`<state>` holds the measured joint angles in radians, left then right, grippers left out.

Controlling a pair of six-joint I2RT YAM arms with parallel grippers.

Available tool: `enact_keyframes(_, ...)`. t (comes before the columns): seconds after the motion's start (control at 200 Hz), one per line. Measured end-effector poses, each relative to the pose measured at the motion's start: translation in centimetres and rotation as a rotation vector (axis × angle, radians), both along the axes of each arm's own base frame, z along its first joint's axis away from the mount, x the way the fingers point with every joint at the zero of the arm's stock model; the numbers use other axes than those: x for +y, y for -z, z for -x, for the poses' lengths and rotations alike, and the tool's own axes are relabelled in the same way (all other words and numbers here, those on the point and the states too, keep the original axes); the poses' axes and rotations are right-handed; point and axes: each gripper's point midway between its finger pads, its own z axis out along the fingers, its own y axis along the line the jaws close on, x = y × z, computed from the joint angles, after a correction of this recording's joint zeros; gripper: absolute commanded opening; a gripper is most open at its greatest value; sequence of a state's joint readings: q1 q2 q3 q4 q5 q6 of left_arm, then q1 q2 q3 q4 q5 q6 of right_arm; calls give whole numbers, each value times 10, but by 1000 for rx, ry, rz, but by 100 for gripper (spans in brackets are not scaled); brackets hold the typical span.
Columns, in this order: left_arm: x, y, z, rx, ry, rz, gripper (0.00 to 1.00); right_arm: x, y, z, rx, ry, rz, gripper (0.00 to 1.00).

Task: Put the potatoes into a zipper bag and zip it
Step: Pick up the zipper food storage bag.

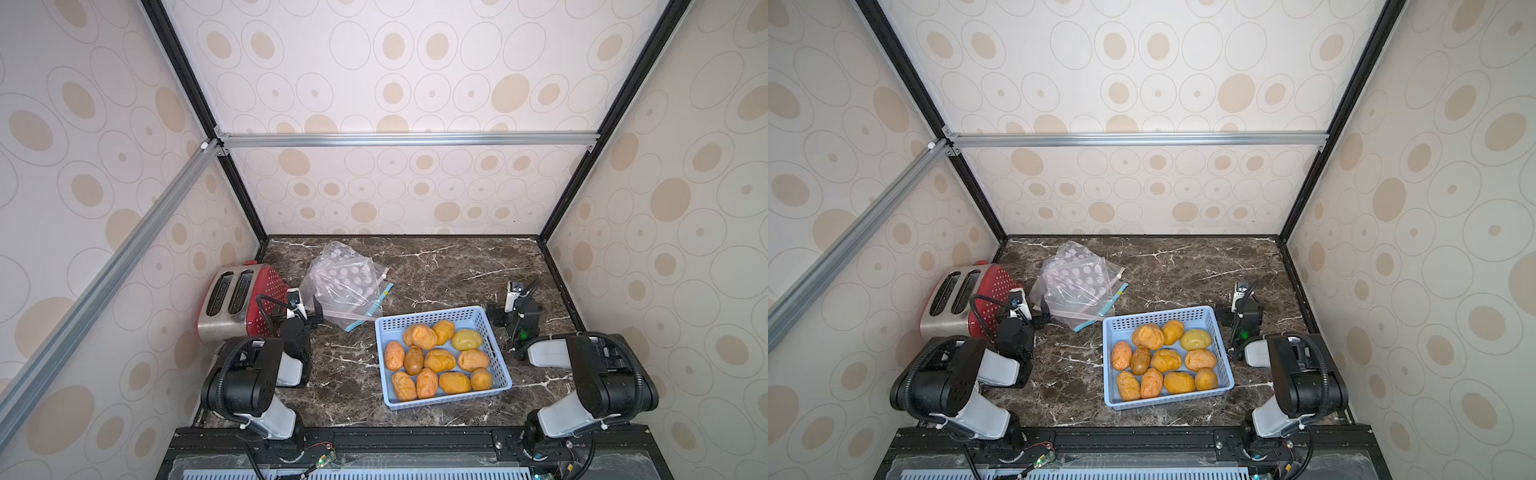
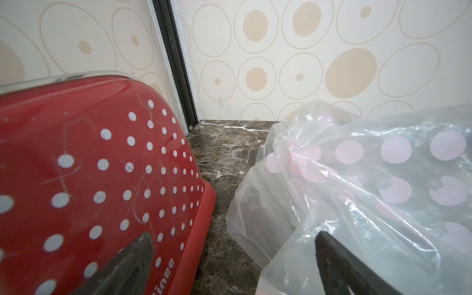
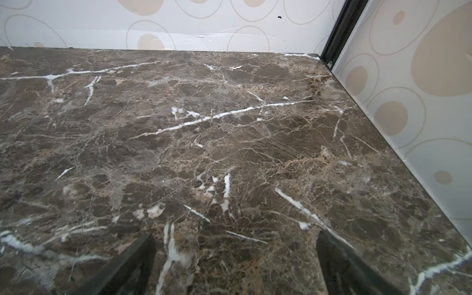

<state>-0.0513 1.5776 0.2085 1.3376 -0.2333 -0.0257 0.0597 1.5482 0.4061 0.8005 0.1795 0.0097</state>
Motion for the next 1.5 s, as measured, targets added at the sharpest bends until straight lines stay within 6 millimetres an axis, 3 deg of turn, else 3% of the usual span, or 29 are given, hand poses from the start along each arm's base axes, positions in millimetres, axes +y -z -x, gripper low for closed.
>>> enact_keyframes(0.845,1,0,1,-1,-9,-1,99,0,0,0,0,0,0,100)
enact_keyframes(0.965,1,-4,7,-23,-39,-4,99,0,0,0,0,0,-1,100)
enact_keyframes(1.11,-6,-5,29,-40,-50,-36,99,0,0,0,0,-1,-2,100)
enact_keyframes(1.181,-9,-24,36,-85,-59,-42,99,0,0,0,0,-1,-2,100)
enact_keyframes(1.376,-4,-135,50,-392,-89,112,99,0,-2,0,-6,0,-3,98)
enact_keyframes(1.501,-5,-175,43,-454,-47,249,99,-2,-25,6,-9,11,-4,93)
